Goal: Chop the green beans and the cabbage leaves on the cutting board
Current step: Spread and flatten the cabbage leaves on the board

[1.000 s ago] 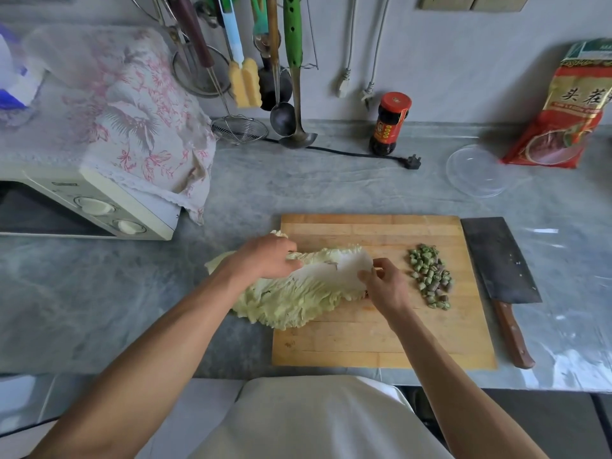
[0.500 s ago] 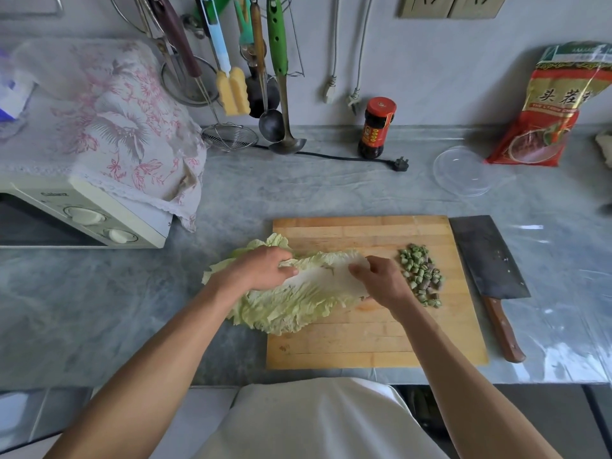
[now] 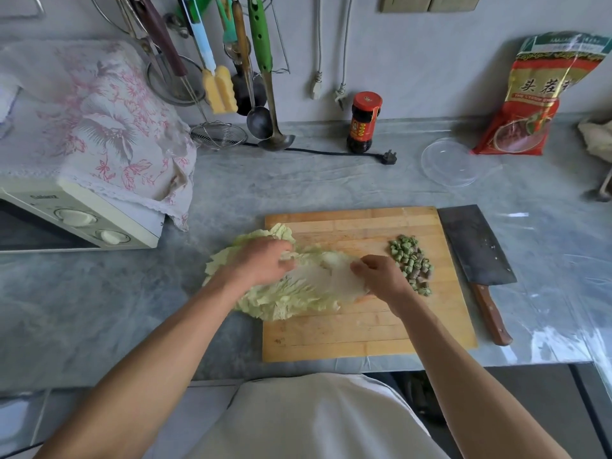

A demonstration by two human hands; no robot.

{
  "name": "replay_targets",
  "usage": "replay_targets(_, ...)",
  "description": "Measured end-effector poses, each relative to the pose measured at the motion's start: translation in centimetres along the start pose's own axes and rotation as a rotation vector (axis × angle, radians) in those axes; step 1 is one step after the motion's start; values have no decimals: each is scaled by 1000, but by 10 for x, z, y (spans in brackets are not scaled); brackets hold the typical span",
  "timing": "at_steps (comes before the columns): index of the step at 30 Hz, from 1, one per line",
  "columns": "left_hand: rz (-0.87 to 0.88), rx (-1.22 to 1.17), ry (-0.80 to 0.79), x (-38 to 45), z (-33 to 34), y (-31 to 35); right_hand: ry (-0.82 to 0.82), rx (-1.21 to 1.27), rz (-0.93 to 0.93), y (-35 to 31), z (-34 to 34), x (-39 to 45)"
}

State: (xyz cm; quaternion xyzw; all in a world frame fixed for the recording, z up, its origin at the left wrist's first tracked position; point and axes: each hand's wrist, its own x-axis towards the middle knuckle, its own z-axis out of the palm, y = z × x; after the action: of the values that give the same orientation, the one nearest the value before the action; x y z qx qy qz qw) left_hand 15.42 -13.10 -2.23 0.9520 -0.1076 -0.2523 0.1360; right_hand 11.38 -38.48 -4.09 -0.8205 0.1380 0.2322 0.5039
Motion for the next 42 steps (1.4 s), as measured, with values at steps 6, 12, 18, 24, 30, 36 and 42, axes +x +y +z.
replay_targets(6,139,-87,809,-23,16,15,86,466,18,-7,0,-5)
replay_targets(12,-35,-422,810,-42,21,45,51,710,124,-6,14,-23)
replay_targets(18,-505,-907,83,-46,46,59,-178,459,203,12,35,-35)
replay_targets(24,-478,-1090,215,-49,53,69,-223,375,122,-9,34,-36)
replay_targets(30,-279,-1359,409,-29,-13,85,-139,564,-84,-69,-6,-39)
replay_targets(36,-127,-1518,475,-30,-28,106,-171,567,-153,-80,-21,-39)
replay_targets(42,-437,-1410,335,-41,44,69,-208,354,23,-33,-12,-28)
